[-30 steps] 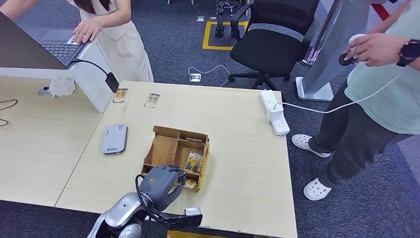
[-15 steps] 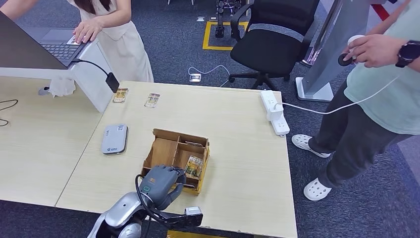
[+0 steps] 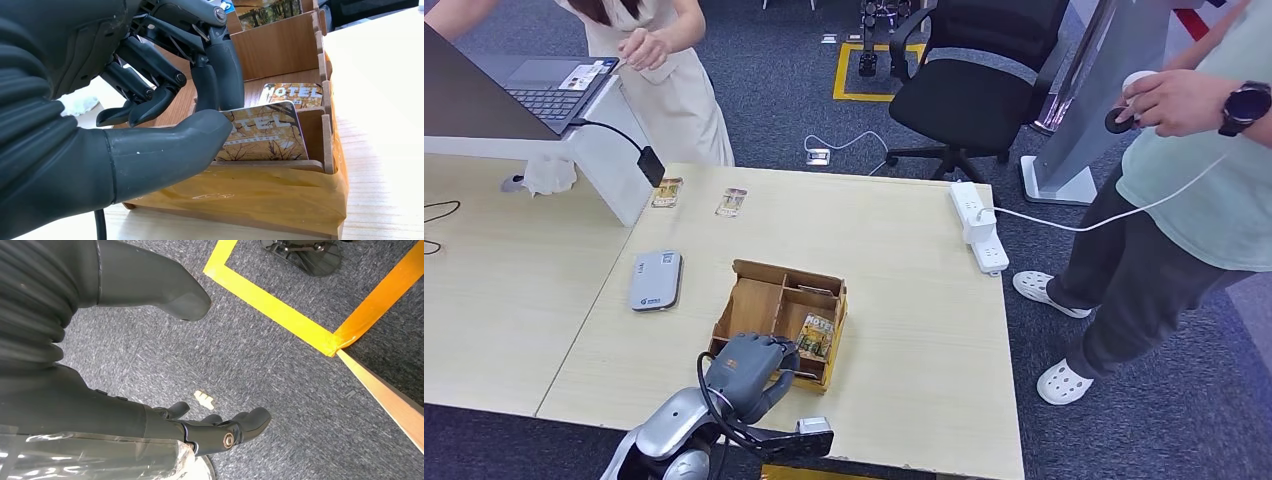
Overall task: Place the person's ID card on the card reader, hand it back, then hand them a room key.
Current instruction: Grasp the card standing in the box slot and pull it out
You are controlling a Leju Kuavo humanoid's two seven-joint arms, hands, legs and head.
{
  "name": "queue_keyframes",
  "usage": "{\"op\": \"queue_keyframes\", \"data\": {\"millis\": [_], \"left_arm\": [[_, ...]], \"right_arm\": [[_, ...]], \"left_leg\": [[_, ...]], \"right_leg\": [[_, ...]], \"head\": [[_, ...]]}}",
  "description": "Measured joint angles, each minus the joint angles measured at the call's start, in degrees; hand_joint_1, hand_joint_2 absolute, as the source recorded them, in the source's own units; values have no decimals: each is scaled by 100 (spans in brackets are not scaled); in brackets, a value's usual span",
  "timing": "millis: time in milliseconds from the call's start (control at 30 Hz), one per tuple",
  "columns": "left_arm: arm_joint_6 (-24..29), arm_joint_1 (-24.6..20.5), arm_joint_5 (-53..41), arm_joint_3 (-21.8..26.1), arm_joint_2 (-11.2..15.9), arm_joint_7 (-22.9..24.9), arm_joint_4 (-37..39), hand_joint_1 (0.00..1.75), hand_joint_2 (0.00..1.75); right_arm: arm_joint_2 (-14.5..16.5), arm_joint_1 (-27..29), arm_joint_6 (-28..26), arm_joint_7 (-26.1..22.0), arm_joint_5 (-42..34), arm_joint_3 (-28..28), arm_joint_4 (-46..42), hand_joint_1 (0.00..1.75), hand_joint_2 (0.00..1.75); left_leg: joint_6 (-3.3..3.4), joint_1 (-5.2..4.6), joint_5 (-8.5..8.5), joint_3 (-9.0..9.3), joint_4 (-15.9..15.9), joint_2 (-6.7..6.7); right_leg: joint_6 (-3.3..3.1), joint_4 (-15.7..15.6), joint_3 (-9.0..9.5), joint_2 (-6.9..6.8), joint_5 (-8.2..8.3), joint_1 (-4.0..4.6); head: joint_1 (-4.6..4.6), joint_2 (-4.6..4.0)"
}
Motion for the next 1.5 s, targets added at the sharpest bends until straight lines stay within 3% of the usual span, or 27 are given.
{"op": "queue_keyframes", "data": {"millis": [1500], "left_arm": [[-9, 12, 39, 0, 2, -8, 0, 175, 175]], "right_arm": [[0, 0, -2, -13, 59, -39, 2, 0, 175]], "left_leg": [[0, 0, 0, 10, 0, -1]], "right_leg": [[0, 0, 11, -4, 0, 0]], "head": [[0, 0]]}}
